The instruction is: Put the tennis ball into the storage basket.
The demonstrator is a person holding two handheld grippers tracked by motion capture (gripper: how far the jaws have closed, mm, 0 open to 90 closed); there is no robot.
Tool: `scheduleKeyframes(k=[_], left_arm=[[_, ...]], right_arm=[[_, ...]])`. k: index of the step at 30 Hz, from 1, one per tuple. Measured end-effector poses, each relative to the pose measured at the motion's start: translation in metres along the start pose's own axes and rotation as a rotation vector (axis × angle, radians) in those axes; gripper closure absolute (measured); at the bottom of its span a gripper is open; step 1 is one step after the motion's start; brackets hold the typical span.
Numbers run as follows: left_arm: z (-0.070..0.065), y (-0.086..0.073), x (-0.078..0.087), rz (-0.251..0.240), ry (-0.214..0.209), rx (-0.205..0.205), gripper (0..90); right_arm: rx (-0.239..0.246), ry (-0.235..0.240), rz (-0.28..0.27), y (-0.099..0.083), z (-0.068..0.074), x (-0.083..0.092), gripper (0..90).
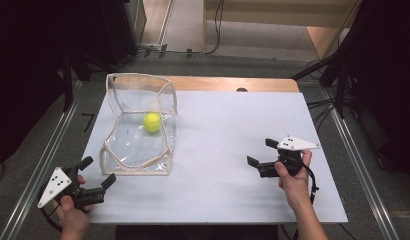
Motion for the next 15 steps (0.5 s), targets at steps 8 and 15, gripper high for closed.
scheduleKeyframes(k=[8, 15], left_arm=[[0.000, 0.000, 0.000, 0.000, 0.001, -0.003, 0.0], [0.000, 0.000, 0.000, 0.002, 0.001, -0.005, 0.0]], right_arm=[[-0.014, -0.025, -0.010, -0.012, -0.006, 0.011, 1.1], [-0.019, -0.043, -0.019, -0.022, -0.009, 0.017, 1.1]])
Point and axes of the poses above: each handheld gripper's, and its own axes: x roughly backward along the jaws, y roughly out of its top, z roughly to its left, the point moved 5 cm from there along -x, roughly forward along the jaws, and after that the axes turned 14 degrees about x, right-handed, at the moved point
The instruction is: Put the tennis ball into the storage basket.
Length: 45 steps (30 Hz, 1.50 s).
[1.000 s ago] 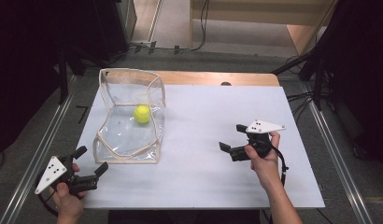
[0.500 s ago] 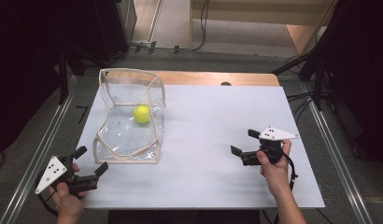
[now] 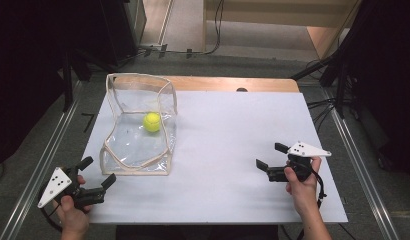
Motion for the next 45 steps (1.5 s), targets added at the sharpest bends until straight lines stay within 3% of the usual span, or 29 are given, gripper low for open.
scheduleKeyframes(k=[13, 45], left_arm=[[-0.001, -0.001, -0.001, 0.007, -0.001, -0.011, 0.0], [-0.002, 0.000, 0.000, 0.006, -0.003, -0.013, 0.0]], right_arm=[[-0.036, -0.035, -0.004, -0.017, -0.007, 0.014, 1.1], [-0.068, -0.126, 0.012, -0.055, -0.029, 0.049, 1.2]])
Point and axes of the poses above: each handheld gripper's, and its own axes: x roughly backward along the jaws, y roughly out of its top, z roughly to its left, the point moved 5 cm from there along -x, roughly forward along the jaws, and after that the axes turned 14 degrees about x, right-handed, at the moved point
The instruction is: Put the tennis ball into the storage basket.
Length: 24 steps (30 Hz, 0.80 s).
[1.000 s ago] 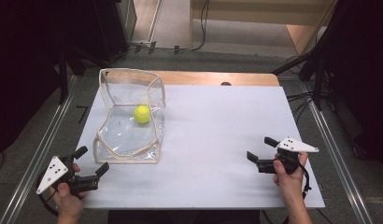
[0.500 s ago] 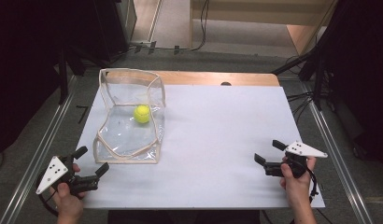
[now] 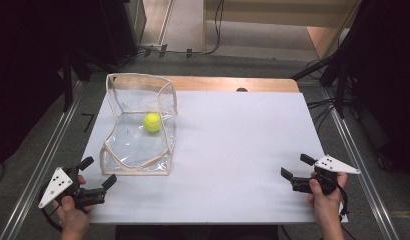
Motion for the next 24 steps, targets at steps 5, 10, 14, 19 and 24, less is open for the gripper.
scheduleKeyframes(k=[5, 10, 14, 19, 24], left_arm=[[0.000, 0.000, 0.000, 0.002, -0.001, -0.001, 0.0], [0.000, 0.000, 0.000, 0.003, -0.001, -0.001, 0.0], [0.000, 0.000, 0.000, 0.003, 0.000, 0.001, 0.0], [0.000, 0.000, 0.000, 0.002, 0.001, -0.002, 0.0], [0.000, 0.000, 0.000, 0.001, 0.002, -0.001, 0.0]], right_arm=[[-0.001, -0.014, 0.005, -0.006, -0.004, 0.006, 1.2], [-0.007, -0.021, -0.012, -0.012, -0.008, 0.013, 1.2], [-0.005, -0.021, -0.028, -0.016, -0.009, 0.018, 1.2], [-0.003, -0.034, -0.036, -0.019, -0.012, 0.023, 1.2], [0.002, -0.043, -0.034, -0.021, -0.013, 0.024, 1.2]])
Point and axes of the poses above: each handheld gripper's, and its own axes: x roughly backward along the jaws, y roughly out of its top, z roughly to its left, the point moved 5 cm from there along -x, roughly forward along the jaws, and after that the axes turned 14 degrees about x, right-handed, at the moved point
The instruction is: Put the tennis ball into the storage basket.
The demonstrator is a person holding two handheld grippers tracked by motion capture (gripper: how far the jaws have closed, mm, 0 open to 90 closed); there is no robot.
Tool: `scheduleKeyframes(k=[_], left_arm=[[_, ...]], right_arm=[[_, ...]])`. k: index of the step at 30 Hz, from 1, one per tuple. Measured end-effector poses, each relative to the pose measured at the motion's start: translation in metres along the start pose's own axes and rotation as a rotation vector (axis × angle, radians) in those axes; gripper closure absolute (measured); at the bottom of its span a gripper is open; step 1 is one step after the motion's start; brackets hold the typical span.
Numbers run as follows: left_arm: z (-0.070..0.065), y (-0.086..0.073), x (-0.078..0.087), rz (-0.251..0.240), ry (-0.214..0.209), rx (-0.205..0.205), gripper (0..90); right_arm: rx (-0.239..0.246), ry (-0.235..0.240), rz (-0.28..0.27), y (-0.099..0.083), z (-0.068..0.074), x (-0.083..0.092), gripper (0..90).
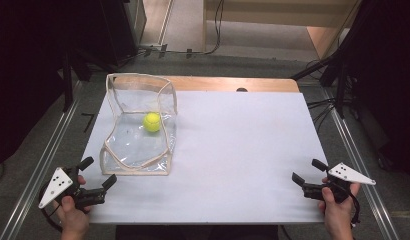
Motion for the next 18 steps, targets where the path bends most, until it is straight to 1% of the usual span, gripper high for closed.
scheduleKeyframes(k=[7, 11, 18], left_arm=[[-0.0003, -0.0002, -0.0005, 0.003, 0.004, -0.007, 0.0], [-0.0007, -0.0005, -0.0011, 0.006, 0.006, -0.008, 0.0], [-0.0008, -0.0006, -0.0017, 0.008, 0.007, -0.008, 0.0]], right_arm=[[-0.006, -0.004, -0.010, -0.0024, 0.0005, -0.0024, 1.2], [0.006, 0.003, -0.011, -0.0024, 0.0021, -0.0040, 1.2], [0.001, 0.012, -0.008, -0.0028, 0.0024, -0.0057, 1.2]])
Point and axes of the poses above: each handheld gripper's, and its own axes: x roughly backward along the jaws, y roughly out of its top, z roughly to its left, the point moved 5 cm from there along -x, roughly forward along the jaws, and after that the axes turned 14 degrees about x, right-handed, at the moved point
